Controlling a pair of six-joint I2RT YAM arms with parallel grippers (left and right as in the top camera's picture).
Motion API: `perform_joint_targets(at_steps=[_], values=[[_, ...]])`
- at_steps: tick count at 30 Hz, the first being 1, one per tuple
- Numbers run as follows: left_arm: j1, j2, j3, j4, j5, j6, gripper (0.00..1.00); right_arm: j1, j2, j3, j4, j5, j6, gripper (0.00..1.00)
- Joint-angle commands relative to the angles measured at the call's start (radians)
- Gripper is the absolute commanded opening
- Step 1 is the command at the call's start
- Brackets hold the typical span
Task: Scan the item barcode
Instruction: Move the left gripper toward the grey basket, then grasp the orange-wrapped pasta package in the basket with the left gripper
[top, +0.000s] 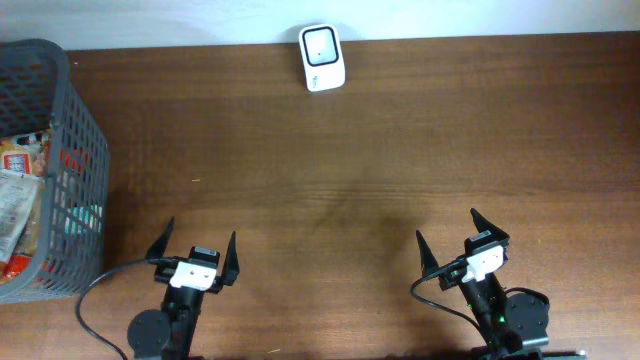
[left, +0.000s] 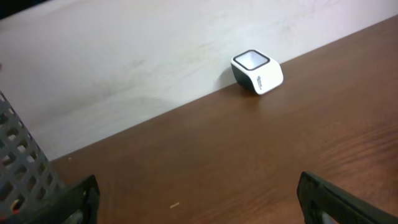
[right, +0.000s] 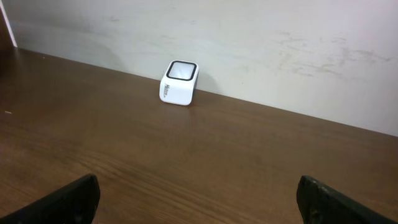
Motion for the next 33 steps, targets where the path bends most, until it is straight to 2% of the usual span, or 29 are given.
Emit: perform_joint_targets(at_steps=[1, 6, 8, 11, 13, 16, 18, 19, 21, 23, 24, 27, 29, 31, 33], values=[[-0.005, 0.024, 0.101, 0.002, -0.001, -0.014, 0.99, -0.007, -0.008, -0.008, -0.002, 0.016, -0.004, 0.99], [-0.005, 0.258, 0.315, 0.002, -0.008, -0.013, 0.99, -0.007, -0.008, -0.008, -0.002, 0.016, -0.004, 0.99], [-0.005, 0.427, 0.496, -0.045, -0.008, -0.013, 0.99, -0.007, -0.008, -0.008, -0.002, 0.016, -0.004, 0.99], [-0.005, 0.707, 0.87, -0.303, -0.008, -0.013, 0.99, -0.007, -0.008, -0.008, -0.002, 0.016, -0.004, 0.99], [-0.005, 0.938, 1.213, -0.586, -0.009, -0.013, 0.99, -0.007, -0.008, -0.008, -0.002, 0.016, -0.004, 0.99], [-0.003, 1.341, 1.839, -1.103, -0.031, -0.013, 0.99, -0.007, -0.008, -0.008, -0.002, 0.016, -0.004, 0.99], [-0.003, 1.532, 2.129, -1.292, -0.015, -0.013, 0.99, -0.007, -0.008, -0.008, -0.002, 0.016, -0.004, 0.99], [-0.003, 1.582, 2.198, -1.312, -0.018, -0.013, 0.99, -0.007, -0.008, -0.008, -0.002, 0.016, -0.004, 0.99], [-0.002, 1.602, 2.206, -1.241, -0.035, -0.011, 0.99, -0.007, -0.008, -0.008, -0.002, 0.016, -0.004, 0.99], [0.019, 1.602, 2.207, -1.167, -0.181, -0.026, 0.99, -0.007, -0.008, -0.008, -0.002, 0.016, -0.004, 0.99], [0.08, 1.602, 2.206, -1.124, -0.282, -0.129, 0.99, -0.007, -0.008, -0.008, -0.002, 0.016, -0.004, 0.99], [0.374, 1.626, 2.205, -1.117, -0.303, -0.29, 0.99, -0.007, -0.008, -0.008, -0.002, 0.016, -0.004, 0.99], [0.475, 1.672, 2.205, -1.117, -0.303, -0.295, 0.99, -0.007, -0.008, -0.008, -0.002, 0.016, -0.004, 0.99], [0.543, 1.765, 2.205, -1.121, -0.291, -0.217, 0.99, -0.007, -0.008, -0.008, -0.002, 0.016, -0.004, 0.99], [0.578, 1.884, 2.205, -1.131, -0.211, -0.148, 1.0, -0.007, -0.008, -0.008, -0.002, 0.016, -0.004, 0.99]])
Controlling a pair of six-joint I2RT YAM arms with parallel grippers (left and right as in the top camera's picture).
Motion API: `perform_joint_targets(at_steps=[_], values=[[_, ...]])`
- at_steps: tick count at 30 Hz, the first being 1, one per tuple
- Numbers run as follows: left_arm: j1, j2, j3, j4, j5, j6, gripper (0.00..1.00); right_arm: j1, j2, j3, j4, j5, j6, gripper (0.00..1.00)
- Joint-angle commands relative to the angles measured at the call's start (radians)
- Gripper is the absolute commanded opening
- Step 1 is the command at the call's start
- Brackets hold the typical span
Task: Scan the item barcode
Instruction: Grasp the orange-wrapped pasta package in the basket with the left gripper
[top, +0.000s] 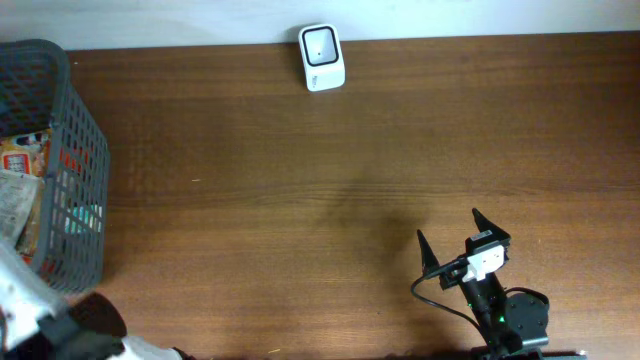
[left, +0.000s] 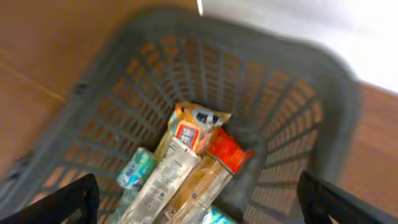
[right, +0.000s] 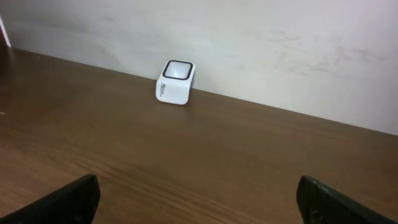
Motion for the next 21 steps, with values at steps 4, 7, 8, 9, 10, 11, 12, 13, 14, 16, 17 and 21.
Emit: perform_joint_targets(at_steps=[4, 7, 8, 9, 10, 11, 12, 13, 14, 16, 17, 21], values=[[0.111, 0.325, 0.005, -0.071, 0.179, 0.129, 0.97, -0.007, -0.007, -0.007, -0.002, 0.002, -0.004, 0.99], [0.135, 0.495, -0.008, -0.093, 0.327, 0.282, 0.97, -0.007, -0.007, -0.007, -0.002, 0.002, -0.004, 0.99], [0.135, 0.52, -0.01, -0.092, 0.327, 0.282, 0.97, -0.007, -0.007, -0.007, -0.002, 0.002, -0.004, 0.99], [0.134, 0.551, -0.011, -0.092, 0.327, 0.283, 0.97, -0.007, -0.007, -0.007, -0.002, 0.002, -0.004, 0.99], [0.131, 0.574, -0.011, -0.091, 0.327, 0.283, 0.97, -0.007, -0.007, -0.007, -0.002, 0.002, -0.004, 0.99], [0.125, 0.594, -0.012, -0.088, 0.327, 0.294, 0.96, -0.007, -0.007, -0.007, -0.002, 0.002, -0.004, 0.99], [0.107, 0.622, -0.013, -0.08, 0.323, 0.298, 0.95, -0.007, -0.007, -0.007, -0.002, 0.002, -0.004, 0.99], [0.094, 0.64, -0.013, -0.081, 0.317, 0.305, 0.95, -0.007, -0.007, -0.007, -0.002, 0.002, -0.004, 0.99], [0.083, 0.654, -0.013, -0.08, 0.295, 0.304, 0.93, -0.007, -0.007, -0.007, -0.002, 0.002, -0.004, 0.99], [0.064, 0.69, -0.013, -0.077, 0.235, 0.303, 0.84, -0.007, -0.007, -0.007, -0.002, 0.002, -0.004, 0.99], [0.064, 0.706, -0.013, -0.077, 0.213, 0.288, 0.74, -0.007, -0.007, -0.007, -0.002, 0.002, -0.004, 0.99], [0.084, 0.712, -0.013, -0.072, 0.18, 0.235, 0.29, -0.007, -0.007, -0.007, -0.002, 0.002, -0.004, 0.99]])
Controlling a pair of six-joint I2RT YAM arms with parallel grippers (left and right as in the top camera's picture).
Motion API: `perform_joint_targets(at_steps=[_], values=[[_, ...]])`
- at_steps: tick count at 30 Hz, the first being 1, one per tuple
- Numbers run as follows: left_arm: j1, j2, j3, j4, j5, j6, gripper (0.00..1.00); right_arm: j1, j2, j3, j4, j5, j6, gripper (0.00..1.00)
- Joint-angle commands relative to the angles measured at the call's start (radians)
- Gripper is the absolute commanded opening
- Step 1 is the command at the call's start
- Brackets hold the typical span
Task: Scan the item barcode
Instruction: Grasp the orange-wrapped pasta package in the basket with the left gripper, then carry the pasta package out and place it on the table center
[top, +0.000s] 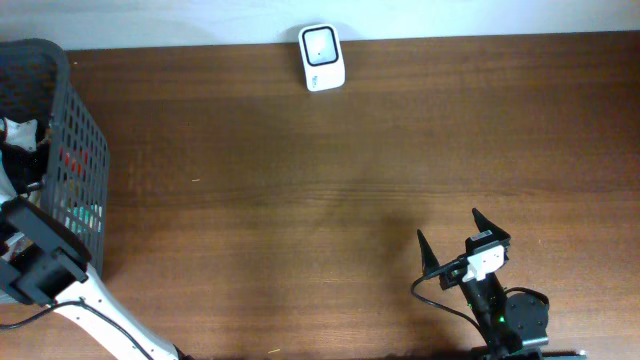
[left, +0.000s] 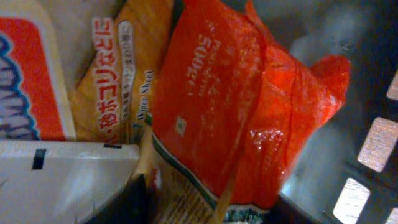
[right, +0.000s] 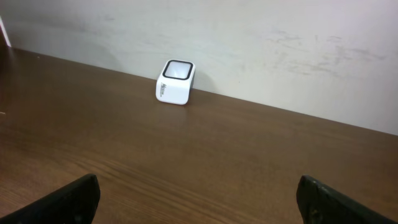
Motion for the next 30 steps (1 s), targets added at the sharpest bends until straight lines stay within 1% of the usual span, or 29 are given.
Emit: perform_joint_targets(at_steps=[1, 3, 4, 8, 9, 11, 13, 14, 16, 18, 19, 20, 23, 24, 25, 26, 27, 29, 30], values=[[0.014, 0.078, 0.003, -0.006, -0.017, -0.039, 0.01, -0.007, -0.007, -0.007, -0.002, 0.002, -0.004, 0.99], [0.025, 0.077, 0.025, -0.013, -0.017, -0.084, 0.0, -0.007, -0.007, -0.007, -0.002, 0.002, -0.004, 0.99], [0.029, 0.074, 0.057, -0.03, -0.014, -0.088, 0.0, -0.007, -0.007, -0.007, -0.002, 0.002, -0.004, 0.99], [0.028, 0.0, 0.417, -0.166, -0.005, -0.176, 0.0, -0.007, -0.007, -0.007, -0.002, 0.002, -0.004, 0.99], [0.026, -0.045, 0.544, -0.208, -0.002, -0.193, 0.0, -0.007, -0.007, -0.007, -0.002, 0.002, -0.004, 0.99], [0.026, -0.177, 0.767, -0.262, 0.06, -0.196, 0.0, -0.007, -0.007, -0.007, -0.002, 0.002, -0.004, 0.99], [0.025, -0.29, 0.864, -0.282, 0.064, -0.233, 0.0, -0.007, -0.007, -0.007, -0.002, 0.002, -0.004, 0.99], [0.023, -0.394, 0.918, -0.284, 0.078, -0.248, 0.0, -0.007, -0.007, -0.007, -0.002, 0.002, -0.004, 0.99], [-0.011, -0.557, 0.934, -0.28, 0.085, -0.248, 0.0, -0.007, -0.007, -0.007, -0.002, 0.002, -0.004, 0.99], [-0.09, -0.649, 0.933, -0.291, 0.169, -0.249, 0.0, -0.007, -0.007, -0.007, -0.002, 0.002, -0.004, 0.99], [-0.167, -0.675, 0.932, -0.307, 0.253, -0.249, 0.0, -0.007, -0.007, -0.007, -0.002, 0.002, -0.004, 0.99], [-0.301, -0.668, 0.925, -0.367, 0.287, -0.293, 0.0, -0.007, -0.007, -0.007, -0.002, 0.002, -0.004, 0.99], [-0.514, -0.582, 0.879, -0.441, 0.283, -0.28, 0.0, -0.007, -0.007, -0.007, -0.002, 0.002, -0.004, 0.99], [-0.591, -0.53, 0.854, -0.453, 0.276, -0.241, 0.0, -0.007, -0.007, -0.007, -0.002, 0.002, -0.004, 0.99], [-0.639, -0.494, 0.834, -0.457, 0.253, -0.24, 0.0, -0.007, -0.007, -0.007, -0.002, 0.002, -0.004, 0.99], [-0.726, -0.424, 0.8, -0.459, 0.194, -0.239, 0.0, -0.007, -0.007, -0.007, -0.002, 0.002, -0.004, 0.99], [-0.781, -0.379, 0.776, -0.459, 0.166, -0.201, 0.0, -0.007, -0.007, -0.007, -0.002, 0.002, -0.004, 0.99], [-0.902, -0.274, 0.713, -0.458, 0.146, -0.076, 0.0, -0.007, -0.007, -0.007, -0.002, 0.002, -0.004, 0.99], [-0.956, -0.226, 0.678, -0.454, 0.083, -0.058, 0.0, -0.007, -0.007, -0.007, -0.002, 0.002, -0.004, 0.99]])
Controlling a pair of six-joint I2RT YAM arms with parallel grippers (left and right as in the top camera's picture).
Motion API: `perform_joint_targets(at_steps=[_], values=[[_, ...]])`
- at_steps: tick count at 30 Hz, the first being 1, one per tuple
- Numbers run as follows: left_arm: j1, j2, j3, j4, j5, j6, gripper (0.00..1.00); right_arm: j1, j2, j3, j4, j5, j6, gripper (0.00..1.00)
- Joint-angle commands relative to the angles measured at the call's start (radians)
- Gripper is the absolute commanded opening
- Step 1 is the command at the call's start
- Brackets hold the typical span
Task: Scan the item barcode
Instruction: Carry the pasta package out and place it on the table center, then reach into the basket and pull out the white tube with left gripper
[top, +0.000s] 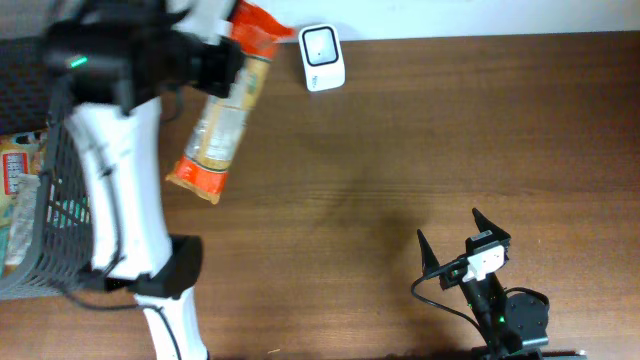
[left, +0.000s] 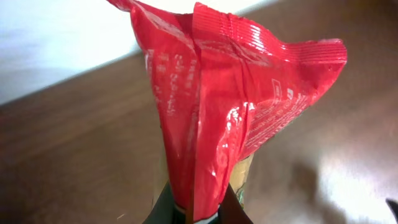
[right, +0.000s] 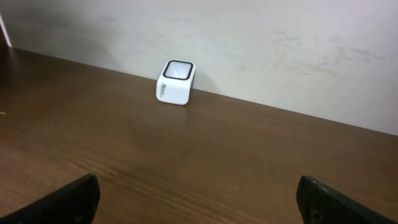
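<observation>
My left gripper (top: 226, 50) is raised over the table's back left and is shut on one red end of a long snack packet (top: 215, 110). The packet has red ends and a clear yellowish middle, and it hangs slanted down and to the left. Its upper red end lies close beside the white scanner (top: 322, 57), which stands against the back wall. In the left wrist view the crinkled red packet (left: 236, 106) fills the frame, pinched in the left gripper (left: 198, 208). My right gripper (top: 458, 236) rests open near the front right; the right gripper (right: 199, 202) faces the scanner (right: 176, 83).
A grey mesh basket (top: 55, 215) with more packets (top: 12, 172) stands at the left edge, partly behind my left arm (top: 125, 190). A pale wall runs along the back of the brown table (top: 450, 130).
My left gripper was down in the basket at a red packet. It now holds that packet in the air next to the scanner. The right arm has not moved.
Both grippers first rested open at the table's front edge. Then the left gripper was over the basket, looking in at the packets. After that it was among them, close on a red one. Now it is shut on that packet, held up by the scanner.
</observation>
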Motion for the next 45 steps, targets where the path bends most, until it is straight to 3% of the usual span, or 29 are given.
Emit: perform_joint_targets(at_steps=[1, 5, 10, 11, 12, 13, 14, 16, 19, 21, 23, 24, 26, 28, 32, 39, 43, 44, 45], values=[[-0.156, 0.116, -0.084, 0.012, -0.112, 0.156, 0.0, -0.007, -0.006, -0.007, -0.002, 0.002, -0.004, 0.99], [-0.347, 0.302, -0.217, 0.072, -0.063, 0.196, 0.0, -0.007, -0.006, -0.007, -0.002, 0.002, -0.004, 0.99], [-0.542, 0.466, -0.278, 0.141, -0.056, 0.15, 0.01, -0.007, -0.006, -0.007, -0.002, 0.002, -0.004, 0.99], [-0.555, 0.47, -0.278, 0.148, -0.056, 0.15, 0.11, -0.007, -0.006, -0.007, -0.002, 0.002, -0.004, 0.99], [-0.559, 0.47, -0.277, 0.156, -0.057, 0.15, 0.31, -0.007, -0.006, -0.007, -0.002, 0.002, -0.004, 0.99], [-0.555, 0.468, -0.267, 0.159, -0.06, 0.145, 0.75, -0.007, -0.006, -0.007, -0.002, 0.002, -0.004, 0.99], [-0.544, 0.467, -0.233, 0.13, -0.059, 0.13, 0.99, -0.007, -0.006, -0.007, -0.002, 0.002, -0.004, 0.99], [-0.493, 0.452, -0.054, 0.018, -0.064, 0.13, 0.99, -0.007, -0.006, -0.007, -0.002, 0.002, -0.004, 0.99], [-0.334, 0.319, 0.209, 0.004, -0.18, -0.005, 0.99, -0.007, -0.006, -0.007, -0.002, 0.002, -0.004, 0.99], [-0.164, 0.154, 0.209, 0.004, -0.346, -0.104, 0.99, -0.007, -0.006, -0.007, -0.002, 0.002, -0.004, 0.99], [0.072, 0.035, 0.208, 0.004, -0.374, -0.168, 0.99, -0.007, -0.006, -0.007, -0.002, 0.002, -0.004, 0.99], [0.286, -0.021, 0.208, 0.004, -0.374, -0.22, 0.99, -0.007, -0.006, -0.007, -0.002, 0.002, -0.004, 0.99], [0.518, -0.029, 0.198, 0.004, -0.365, -0.242, 0.99, -0.007, -0.006, -0.007, -0.002, 0.002, -0.004, 0.99], [0.741, -0.029, 0.014, 0.004, -0.382, -0.297, 0.99, -0.007, -0.006, -0.007, -0.002, 0.002, -0.004, 0.99], [0.916, -0.024, -0.357, 0.092, -0.408, -0.296, 0.99, -0.007, -0.006, -0.007, -0.002, 0.002, -0.004, 0.99], [0.985, -0.024, -1.039, 0.53, -0.355, -0.068, 1.0, -0.007, -0.006, -0.007, -0.002, 0.002, -0.004, 0.99], [0.985, -0.023, -1.194, 0.678, -0.355, 0.089, 0.96, -0.007, -0.006, -0.007, -0.002, 0.002, -0.004, 0.99], [0.985, -0.023, -1.216, 0.7, -0.355, 0.109, 0.91, -0.007, -0.006, -0.007, -0.002, 0.002, -0.004, 0.99], [0.986, -0.022, -1.235, 0.721, -0.356, 0.114, 0.79, -0.007, -0.006, -0.007, -0.002, 0.002, -0.004, 0.99]])
